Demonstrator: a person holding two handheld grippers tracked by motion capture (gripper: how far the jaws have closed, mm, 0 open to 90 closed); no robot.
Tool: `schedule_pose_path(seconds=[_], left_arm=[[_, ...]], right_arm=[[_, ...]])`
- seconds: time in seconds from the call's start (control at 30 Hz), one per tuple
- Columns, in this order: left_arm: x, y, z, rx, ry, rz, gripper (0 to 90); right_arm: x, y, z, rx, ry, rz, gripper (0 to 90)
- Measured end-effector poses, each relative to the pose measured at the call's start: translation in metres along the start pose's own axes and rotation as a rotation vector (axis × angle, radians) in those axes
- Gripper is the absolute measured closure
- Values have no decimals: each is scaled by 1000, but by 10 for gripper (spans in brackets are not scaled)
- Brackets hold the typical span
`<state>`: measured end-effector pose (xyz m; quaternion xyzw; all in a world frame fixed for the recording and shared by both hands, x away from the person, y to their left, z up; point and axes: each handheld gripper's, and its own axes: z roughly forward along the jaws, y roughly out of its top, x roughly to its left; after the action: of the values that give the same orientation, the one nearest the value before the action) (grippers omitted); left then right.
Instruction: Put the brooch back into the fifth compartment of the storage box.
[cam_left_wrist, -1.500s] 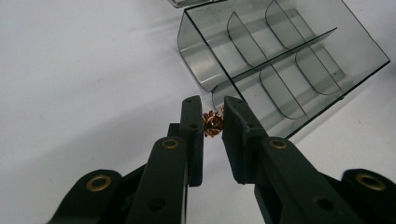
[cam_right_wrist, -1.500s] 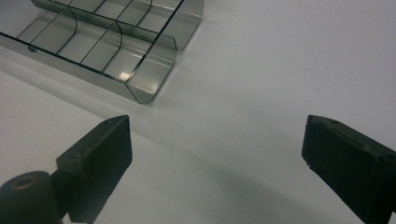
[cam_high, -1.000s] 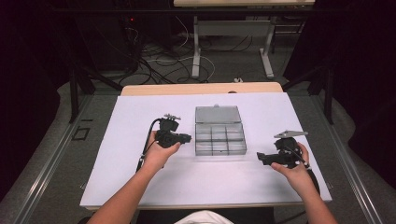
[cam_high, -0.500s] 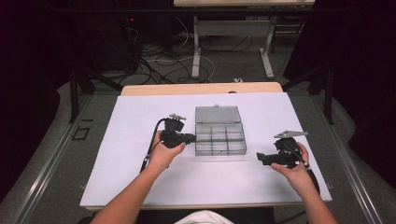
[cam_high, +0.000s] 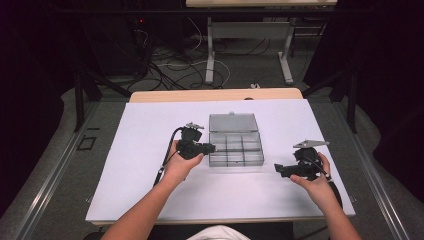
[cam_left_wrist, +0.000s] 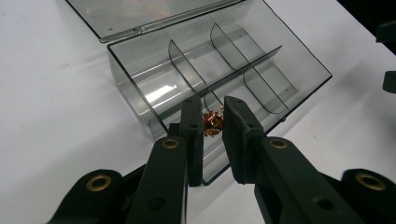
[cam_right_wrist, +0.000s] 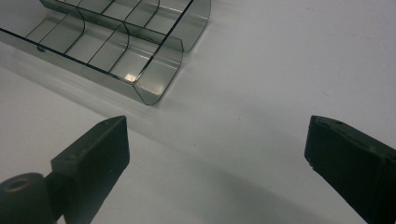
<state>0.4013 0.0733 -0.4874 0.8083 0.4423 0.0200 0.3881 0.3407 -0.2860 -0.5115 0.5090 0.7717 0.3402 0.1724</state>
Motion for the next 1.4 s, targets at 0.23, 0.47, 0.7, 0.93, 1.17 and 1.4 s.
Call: schedule_pose_path(seconds=[0.23, 0.47, 0.7, 0.93, 1.17, 1.4], left_arm=[[-4, 1, 5, -5, -5, 12, 788], [-8, 2, 9, -10, -16, 18, 787], [-10, 1, 13, -15, -24, 28, 787], [-15, 0, 20, -25, -26, 29, 787], [-17, -1, 28, -21, -28, 42, 787], [-21, -1, 36, -25, -37, 34, 788]], right_arm=[[-1, 0, 0, -4, 5, 7, 59], [-1, -1, 1, -2, 3, 11, 58], [-1, -1, 1, -4, 5, 11, 59], [0, -1, 1, -4, 7, 5, 59], [-1, -1, 2, 0, 6, 3, 59], [-1, -1, 2, -1, 8, 6, 59]])
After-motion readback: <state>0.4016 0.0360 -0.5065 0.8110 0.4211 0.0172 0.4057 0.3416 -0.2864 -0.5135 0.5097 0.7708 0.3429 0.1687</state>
